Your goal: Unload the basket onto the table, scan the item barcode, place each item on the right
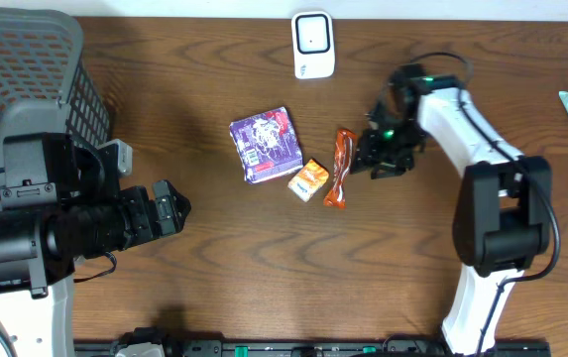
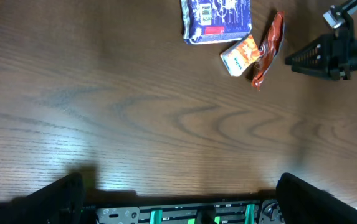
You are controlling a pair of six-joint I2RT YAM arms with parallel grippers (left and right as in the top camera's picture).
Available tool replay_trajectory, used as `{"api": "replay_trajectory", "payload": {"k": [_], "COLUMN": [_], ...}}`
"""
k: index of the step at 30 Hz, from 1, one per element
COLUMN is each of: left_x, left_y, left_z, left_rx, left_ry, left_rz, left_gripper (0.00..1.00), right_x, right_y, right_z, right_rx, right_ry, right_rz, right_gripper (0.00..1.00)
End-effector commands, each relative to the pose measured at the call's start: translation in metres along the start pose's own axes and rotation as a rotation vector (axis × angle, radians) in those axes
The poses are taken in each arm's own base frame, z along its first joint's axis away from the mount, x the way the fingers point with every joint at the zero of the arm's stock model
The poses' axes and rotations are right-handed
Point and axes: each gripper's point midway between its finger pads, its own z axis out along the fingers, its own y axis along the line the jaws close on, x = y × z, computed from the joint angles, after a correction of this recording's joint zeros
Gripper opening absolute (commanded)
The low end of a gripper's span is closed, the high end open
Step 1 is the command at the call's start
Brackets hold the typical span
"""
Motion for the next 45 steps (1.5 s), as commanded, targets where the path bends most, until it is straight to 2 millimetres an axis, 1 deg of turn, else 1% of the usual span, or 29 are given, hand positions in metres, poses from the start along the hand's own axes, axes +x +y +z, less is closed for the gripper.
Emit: {"api": "replay_trajectory", "payload": {"k": [1,2,5,8,12,18,22,24,25,29,30,32,35,45], "left_x": [0.001,0.001,0.001,0.001,0.001,0.001,0.001,0.001,0.001,0.001,0.001,0.001,0.001,0.001], "left_y": [0.000,0.000,0.000,0.000,0.000,0.000,0.000,0.000,0.000,0.000,0.000,0.000,0.000,0.000], "left_z": [0.001,0.001,0.001,0.001,0.001,0.001,0.001,0.001,0.001,0.001,0.001,0.001,0.001,0.001], "left_rx": [0.003,0.003,0.003,0.003,0.003,0.003,0.003,0.003,0.003,0.003,0.003,0.003,0.003,0.003], "left_ry": [0.005,0.005,0.005,0.005,0.005,0.005,0.005,0.005,0.005,0.005,0.005,0.005,0.005,0.005], "left_rz": [0.000,0.000,0.000,0.000,0.000,0.000,0.000,0.000,0.000,0.000,0.000,0.000,0.000,0.000], "left_gripper": [0.98,0.98,0.98,0.98,0.98,0.98,0.98,0.98,0.98,0.98,0.98,0.98,0.98,0.98], "right_x": [-0.013,-0.014,-0.017,-0.021,-0.030,-0.039,-0.042,-0.043,-0.043,-0.038,-0.036,-0.033,-0.029,-0.022], "right_y": [0.009,0.014,0.036,0.047,0.060,0.064,0.081,0.093,0.094,0.092,0.089,0.085,0.078,0.059], "right_z": [-0.021,-0.024,-0.037,-0.042,-0.037,-0.041,-0.038,-0.031,-0.028,-0.011,-0.004,0.004,0.011,0.030], "right_rx": [0.183,0.194,0.209,0.244,0.314,0.494,0.515,0.508,0.510,0.523,0.534,0.550,0.567,0.593], "right_ry": [-0.102,-0.110,-0.145,-0.185,-0.258,-0.411,-0.480,-0.501,-0.502,-0.475,-0.458,-0.435,-0.411,-0.377], "right_rz": [-0.005,-0.012,-0.039,-0.052,-0.113,-0.067,-0.086,-0.105,-0.102,-0.084,-0.084,-0.086,-0.083,-0.077], "right_gripper": [0.47,0.47,0.49,0.49,0.48,0.43,0.41,0.38,0.36,0.32,0.28,0.16,0.02,0.01]}}
